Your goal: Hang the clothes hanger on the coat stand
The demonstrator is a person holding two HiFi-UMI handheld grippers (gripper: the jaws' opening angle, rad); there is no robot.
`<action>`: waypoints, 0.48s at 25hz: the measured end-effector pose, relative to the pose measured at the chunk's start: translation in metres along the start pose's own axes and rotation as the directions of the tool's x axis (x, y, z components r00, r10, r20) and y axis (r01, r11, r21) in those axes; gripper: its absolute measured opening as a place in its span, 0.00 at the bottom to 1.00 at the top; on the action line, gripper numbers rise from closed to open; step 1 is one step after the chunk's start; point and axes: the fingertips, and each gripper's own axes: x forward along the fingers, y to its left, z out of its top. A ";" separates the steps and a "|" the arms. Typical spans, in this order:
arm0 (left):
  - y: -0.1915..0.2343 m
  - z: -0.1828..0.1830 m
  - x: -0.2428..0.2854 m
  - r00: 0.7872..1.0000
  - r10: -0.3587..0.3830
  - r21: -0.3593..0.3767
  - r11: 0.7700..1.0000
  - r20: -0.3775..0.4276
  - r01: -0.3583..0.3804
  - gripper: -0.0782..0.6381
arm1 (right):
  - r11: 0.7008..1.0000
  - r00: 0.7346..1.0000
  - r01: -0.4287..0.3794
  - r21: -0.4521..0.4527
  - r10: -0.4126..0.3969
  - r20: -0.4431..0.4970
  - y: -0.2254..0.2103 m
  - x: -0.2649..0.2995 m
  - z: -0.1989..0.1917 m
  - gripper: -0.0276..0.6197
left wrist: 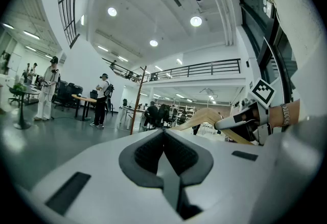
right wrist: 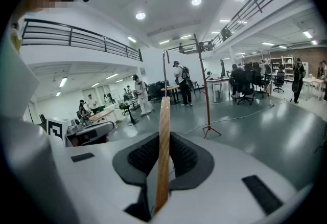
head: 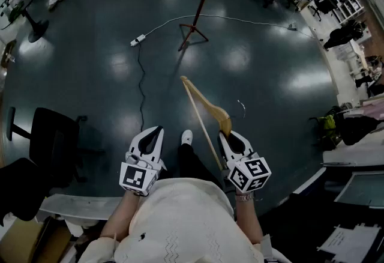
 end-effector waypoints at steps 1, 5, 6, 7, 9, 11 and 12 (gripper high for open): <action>0.001 -0.002 0.005 1.000 -0.001 -0.003 1.000 -0.005 0.001 0.13 | 1.000 1.000 0.005 0.006 -0.005 0.005 -0.005 0.004 0.001 0.15; 0.008 -0.007 0.027 1.000 0.008 -0.004 1.000 -0.012 -0.008 0.13 | 0.999 1.000 0.005 0.047 -0.006 0.012 -0.029 0.023 0.005 0.15; 0.011 -0.008 0.034 1.000 0.015 -0.003 1.000 -0.010 -0.015 0.13 | 0.998 1.000 -0.002 0.058 0.002 0.010 -0.036 0.030 0.006 0.15; 0.016 -0.008 0.042 1.000 0.024 -0.002 1.000 -0.010 -0.024 0.13 | 0.998 1.000 -0.010 0.065 0.010 0.007 -0.042 0.038 0.007 0.15; 0.027 -0.008 0.057 0.999 0.044 0.001 0.999 -0.015 -0.044 0.13 | 0.998 1.000 -0.023 0.065 0.023 -0.003 -0.054 0.057 0.012 0.15; 0.036 -0.006 0.078 0.998 0.064 -0.002 0.998 -0.022 -0.064 0.13 | 0.998 0.999 -0.034 0.056 0.035 -0.009 -0.070 0.076 0.021 0.15; 0.040 -0.004 0.091 0.997 0.069 -0.002 0.998 -0.026 -0.069 0.13 | 0.998 0.999 -0.042 0.050 0.042 -0.009 -0.079 0.086 0.028 0.15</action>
